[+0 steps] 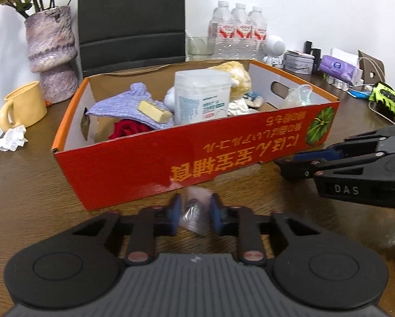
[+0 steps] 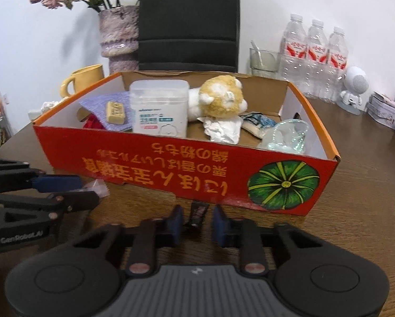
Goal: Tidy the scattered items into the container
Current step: 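Grasp the clear wrapper with the left tool while the right tool grasps the dark snack bar, then carry the wrapper and snack bar into the box and release both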
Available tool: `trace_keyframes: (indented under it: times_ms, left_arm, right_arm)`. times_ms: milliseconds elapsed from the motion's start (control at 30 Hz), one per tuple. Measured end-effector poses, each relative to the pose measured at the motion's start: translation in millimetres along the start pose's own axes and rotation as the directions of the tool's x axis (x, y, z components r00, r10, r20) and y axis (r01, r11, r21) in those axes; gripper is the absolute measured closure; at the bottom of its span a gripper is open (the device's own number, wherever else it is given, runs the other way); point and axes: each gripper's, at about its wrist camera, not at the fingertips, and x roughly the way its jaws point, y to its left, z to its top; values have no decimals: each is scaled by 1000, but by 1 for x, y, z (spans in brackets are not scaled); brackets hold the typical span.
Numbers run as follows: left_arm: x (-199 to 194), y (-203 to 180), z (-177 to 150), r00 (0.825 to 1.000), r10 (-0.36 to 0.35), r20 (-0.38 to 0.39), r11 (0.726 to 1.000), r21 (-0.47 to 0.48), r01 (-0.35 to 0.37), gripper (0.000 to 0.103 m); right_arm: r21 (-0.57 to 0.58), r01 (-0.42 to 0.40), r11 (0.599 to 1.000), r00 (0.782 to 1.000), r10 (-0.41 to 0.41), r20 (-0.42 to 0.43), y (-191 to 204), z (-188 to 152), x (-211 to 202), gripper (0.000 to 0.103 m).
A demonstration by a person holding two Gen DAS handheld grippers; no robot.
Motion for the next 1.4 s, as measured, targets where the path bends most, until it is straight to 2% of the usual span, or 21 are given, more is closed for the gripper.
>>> trace_keyframes:
  times_ms: [367,667,767,933,1200,1300,1400]
  left_arm:
    - [-6,-8,-5,1000,-7,10,999,-34,7,86]
    - [-22,-17,-11,998,26,64,998,-52,-22,86]
    - [-36,-19,-10,995,20,99,998,-65,-14,86]
    - [-68,-19,-1,976,56,209,996,-77,-41,86]
    - [-89,-5,54,951,75,300,994,-95,-48,86]
    - [-80,0,73,948,90,306,991,-118,-56,86]
    - [-59,2,86,952,101,291,988,-143,-61,86]
  right_arm:
    - [25,-28,999,999,27,28,-4,-6,-5,90]
    - [45,-39,998,997,36,69,-6,-13,-22,90]
    - [54,-47,997,994,42,97,-8,-16,-33,90]
    - [78,-70,995,985,56,163,-19,-14,-61,90]
    - [62,-43,997,962,25,271,-42,31,-86,90]
    - [61,-31,998,960,12,278,-49,54,-76,90]
    - [78,-32,996,968,11,250,-52,74,-50,90]
